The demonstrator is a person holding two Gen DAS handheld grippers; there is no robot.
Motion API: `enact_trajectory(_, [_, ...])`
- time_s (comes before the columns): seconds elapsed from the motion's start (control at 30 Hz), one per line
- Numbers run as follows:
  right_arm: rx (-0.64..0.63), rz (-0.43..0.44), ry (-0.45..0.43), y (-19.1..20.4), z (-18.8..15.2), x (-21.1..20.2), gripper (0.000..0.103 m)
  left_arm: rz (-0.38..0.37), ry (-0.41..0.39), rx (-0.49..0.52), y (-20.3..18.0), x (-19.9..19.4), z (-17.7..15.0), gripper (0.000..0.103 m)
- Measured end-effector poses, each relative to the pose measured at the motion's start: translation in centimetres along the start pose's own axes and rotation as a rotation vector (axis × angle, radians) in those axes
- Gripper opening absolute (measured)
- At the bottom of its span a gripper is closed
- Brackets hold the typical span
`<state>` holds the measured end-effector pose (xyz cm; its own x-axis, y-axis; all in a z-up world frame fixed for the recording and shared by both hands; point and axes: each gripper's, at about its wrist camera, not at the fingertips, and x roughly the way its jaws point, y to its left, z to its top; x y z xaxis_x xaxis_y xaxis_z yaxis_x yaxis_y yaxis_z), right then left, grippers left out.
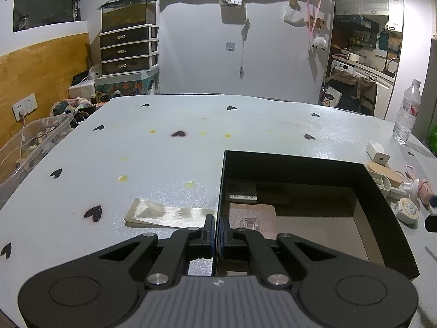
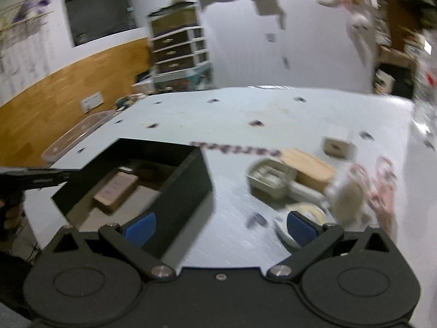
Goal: Organize rigid objects
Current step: 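Withdraw the right tool toward the round tape measure, then grasp the round tape measure with the right gripper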
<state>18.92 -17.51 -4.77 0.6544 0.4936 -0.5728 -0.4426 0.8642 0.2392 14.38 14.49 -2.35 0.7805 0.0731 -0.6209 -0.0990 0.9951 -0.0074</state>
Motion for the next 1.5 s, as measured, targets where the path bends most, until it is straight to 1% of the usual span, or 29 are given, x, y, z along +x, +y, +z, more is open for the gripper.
enact_trajectory(0.1, [0.057, -0.048, 0.012, -1.2, -0.7, 0.4, 0.103, -0.001, -0.002, -0.002, 0.0, 0.0, 0.0, 0.003])
enact_trajectory(0.2, [0.105, -0.119, 0.059, -2.6, -0.8, 1.2, 0.102, -0.003, -0.003, -0.003, 0.0, -0.1, 0.0, 0.003])
enact_trajectory(0.23, [0.106, -0.145, 0.071, -2.9, -0.8, 1.6, 0.102, -0.004, -0.003, -0.004, 0.0, -0.1, 0.0, 0.003])
enact_trajectory(0.3, [0.088, -0.175, 0.079, -3.5, -0.7, 2.2, 0.094, -0.005, -0.004, -0.004, 0.1, -0.2, 0.0, 0.003])
enact_trajectory(0.4, [0.039, -0.209, 0.094, -3.9, -0.5, 3.4, 0.094, -0.009, -0.005, -0.006, 0.2, -0.2, 0.0, 0.003])
enact_trajectory(0.43, [0.025, -0.214, 0.100, -4.0, -0.4, 3.9, 0.091, -0.010, -0.006, -0.007, 0.2, -0.2, 0.0, 0.003])
enact_trajectory(0.5, [0.005, -0.216, 0.111, -4.1, -0.1, 4.6, 0.085, -0.013, -0.007, -0.009, 0.3, -0.1, 0.0, 0.003])
enact_trajectory(0.57, [-0.002, -0.216, 0.120, -4.3, 0.1, 5.1, 0.080, -0.015, -0.006, -0.010, 0.3, -0.1, 0.0, 0.003])
enact_trajectory(0.83, [-0.033, -0.213, 0.133, -4.4, 0.2, 6.0, 0.076, -0.022, -0.005, -0.013, 0.6, 0.2, -0.1, 0.003])
enact_trajectory(0.9, [-0.037, -0.213, 0.133, -4.4, 0.3, 6.1, 0.069, -0.022, -0.005, -0.014, 0.6, 0.2, -0.1, 0.003])
enact_trajectory(0.93, [-0.043, -0.216, 0.133, -4.4, 0.3, 6.1, 0.061, -0.022, -0.005, -0.014, 0.6, 0.2, -0.1, 0.003])
enact_trajectory(1.33, [-0.058, -0.185, 0.134, -3.3, -0.3, 4.5, 0.061, -0.023, -0.006, -0.016, 0.7, 0.2, -0.1, 0.003])
enact_trajectory(1.5, [-0.080, -0.096, 0.077, -1.1, 0.9, 2.1, 0.061, -0.024, -0.007, -0.016, 0.7, 0.3, -0.1, 0.003])
